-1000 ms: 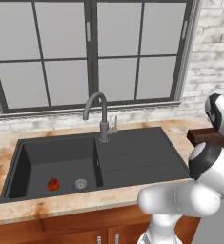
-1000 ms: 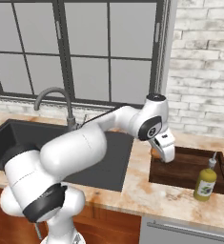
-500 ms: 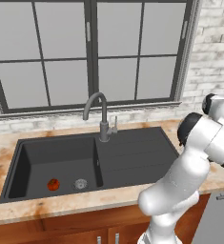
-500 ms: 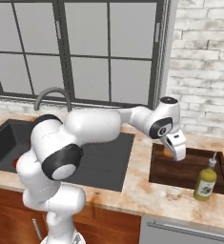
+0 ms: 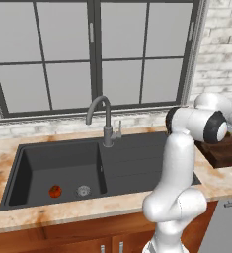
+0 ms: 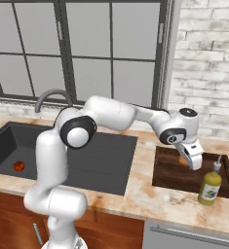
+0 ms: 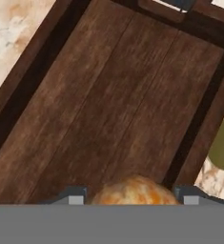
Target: Pick up all produce items and place them in the sink. Turn on the sink faucet to wash them. Then turn the sink off and put them in the tray.
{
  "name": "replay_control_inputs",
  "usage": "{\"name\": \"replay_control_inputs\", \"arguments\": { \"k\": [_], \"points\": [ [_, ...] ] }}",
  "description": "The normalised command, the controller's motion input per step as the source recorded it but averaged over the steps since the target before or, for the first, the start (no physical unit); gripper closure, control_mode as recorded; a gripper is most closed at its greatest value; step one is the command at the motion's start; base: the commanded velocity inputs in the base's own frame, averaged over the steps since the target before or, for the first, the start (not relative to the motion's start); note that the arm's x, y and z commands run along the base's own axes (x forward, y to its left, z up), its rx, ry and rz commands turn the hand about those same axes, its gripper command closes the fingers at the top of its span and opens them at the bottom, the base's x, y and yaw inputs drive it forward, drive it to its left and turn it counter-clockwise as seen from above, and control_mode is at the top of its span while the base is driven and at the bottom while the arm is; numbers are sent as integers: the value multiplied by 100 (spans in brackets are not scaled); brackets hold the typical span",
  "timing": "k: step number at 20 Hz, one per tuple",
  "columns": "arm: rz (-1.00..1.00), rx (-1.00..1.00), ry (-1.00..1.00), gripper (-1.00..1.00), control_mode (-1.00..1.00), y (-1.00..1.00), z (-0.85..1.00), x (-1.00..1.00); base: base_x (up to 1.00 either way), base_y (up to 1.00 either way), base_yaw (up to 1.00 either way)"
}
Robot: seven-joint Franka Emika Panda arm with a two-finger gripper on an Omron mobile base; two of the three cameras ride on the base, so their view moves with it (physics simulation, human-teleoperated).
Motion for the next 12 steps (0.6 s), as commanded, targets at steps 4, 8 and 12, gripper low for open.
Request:
{"name": "replay_control_inputs", "arguments": {
  "k": [4,8,12],
  "points": [
    [-5,2,5,100,-100,-52,-13,32,0,0,0],
    [-4,0,6,100,-100,-42,-24,37,0,0,0],
    [0,2,0,100,-100,-9,-35,10,0,0,0]
  ]
}}
